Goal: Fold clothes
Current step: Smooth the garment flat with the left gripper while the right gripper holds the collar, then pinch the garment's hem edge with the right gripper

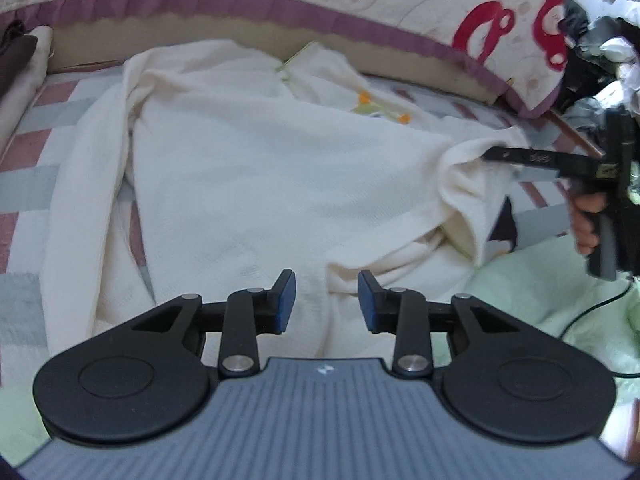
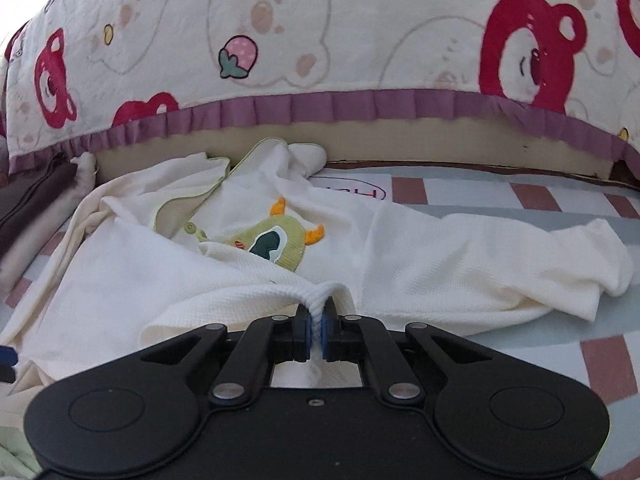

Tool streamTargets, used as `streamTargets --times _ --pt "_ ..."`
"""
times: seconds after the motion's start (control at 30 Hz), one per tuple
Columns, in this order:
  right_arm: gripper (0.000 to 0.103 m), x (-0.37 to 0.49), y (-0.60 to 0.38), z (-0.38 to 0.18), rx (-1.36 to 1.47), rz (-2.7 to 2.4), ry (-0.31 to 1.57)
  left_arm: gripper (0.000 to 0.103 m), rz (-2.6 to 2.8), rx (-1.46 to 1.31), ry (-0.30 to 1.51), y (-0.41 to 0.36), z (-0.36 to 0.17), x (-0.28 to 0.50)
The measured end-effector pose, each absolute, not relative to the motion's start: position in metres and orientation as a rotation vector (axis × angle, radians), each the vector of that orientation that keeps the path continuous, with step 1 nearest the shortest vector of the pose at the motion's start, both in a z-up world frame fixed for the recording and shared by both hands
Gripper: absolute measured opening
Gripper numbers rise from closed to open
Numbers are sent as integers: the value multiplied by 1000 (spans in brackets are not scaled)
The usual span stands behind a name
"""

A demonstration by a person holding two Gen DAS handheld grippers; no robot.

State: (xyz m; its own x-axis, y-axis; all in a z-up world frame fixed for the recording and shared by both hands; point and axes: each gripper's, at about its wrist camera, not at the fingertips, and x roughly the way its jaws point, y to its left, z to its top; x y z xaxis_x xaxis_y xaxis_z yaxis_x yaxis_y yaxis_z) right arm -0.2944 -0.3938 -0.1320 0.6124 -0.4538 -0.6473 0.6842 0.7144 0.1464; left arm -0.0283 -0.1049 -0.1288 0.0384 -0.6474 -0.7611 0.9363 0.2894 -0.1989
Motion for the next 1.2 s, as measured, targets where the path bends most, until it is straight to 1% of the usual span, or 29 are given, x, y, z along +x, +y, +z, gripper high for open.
streamTargets --times 0.07,0.1,0.13,0.17,0.2,0.23,0.27,0.3,0.33,0.37,0.4,0.5,0.53,0.57,0.6,0.7,0.8,0.9,1.07,1.13,1.2 --pt "5 -293 -396 -132 413 -673 628 31 -1237 504 860 -119 -136 -31" --pt "5 -293 -396 -133 421 -675 630 31 -1246 514 881 -125 -140 -31" --pt "6 -294 -396 -133 431 -677 631 24 -1250 504 906 -129 -144 -29" --pt "8 -296 -396 -134 448 -682 632 12 -1240 494 917 -131 -146 -29" --pt "11 -298 -397 -136 469 -689 632 4 -1208 498 900 -130 -146 -30" --pt "11 -300 -398 -138 490 -696 633 4 -1172 514 860 -128 -143 -34" --pt "17 -302 -399 -140 512 -703 633 4 -1137 533 814 -126 -140 -38" --pt "24 -304 -400 -142 533 -710 633 4 -1125 521 786 -122 -134 -41" --pt "30 -306 -401 -145 567 -718 632 4 -1123 496 766 -117 -128 -44" --pt "42 -309 -403 -150 610 -727 629 4 -1130 463 766 -112 -123 -44" --pt "46 -311 -404 -156 653 -736 626 5 -1138 431 773 -107 -119 -44" --pt "46 -313 -404 -170 757 -741 633 6 -1134 375 816 -98 -119 -40" --pt "43 -313 -402 -171 752 -728 629 7 -1124 366 837 -97 -121 -37" --pt "16 -313 -398 -169 718 -704 618 7 -1112 359 855 -95 -123 -34" --pt "7 -312 -395 -165 678 -674 613 7 -1109 343 873 -94 -125 -31" --pt "7 -310 -386 -148 554 -594 621 8 -1129 292 923 -91 -127 -21" --pt "7 -307 -384 -140 465 -609 685 16 -1100 402 875 -93 -129 -18" --pt "7 -306 -386 -143 451 -636 714 17 -1096 384 870 -86 -126 -10" --pt "7 -305 -386 -150 451 -654 742 19 -1222 250 908 -80 -116 2" --pt "7 -303 -387 -151 461 -655 741 27 -1307 268 937 -93 -118 3" --pt "8 -303 -388 -150 466 -650 738 31 -1384 349 937 -107 -121 -1"
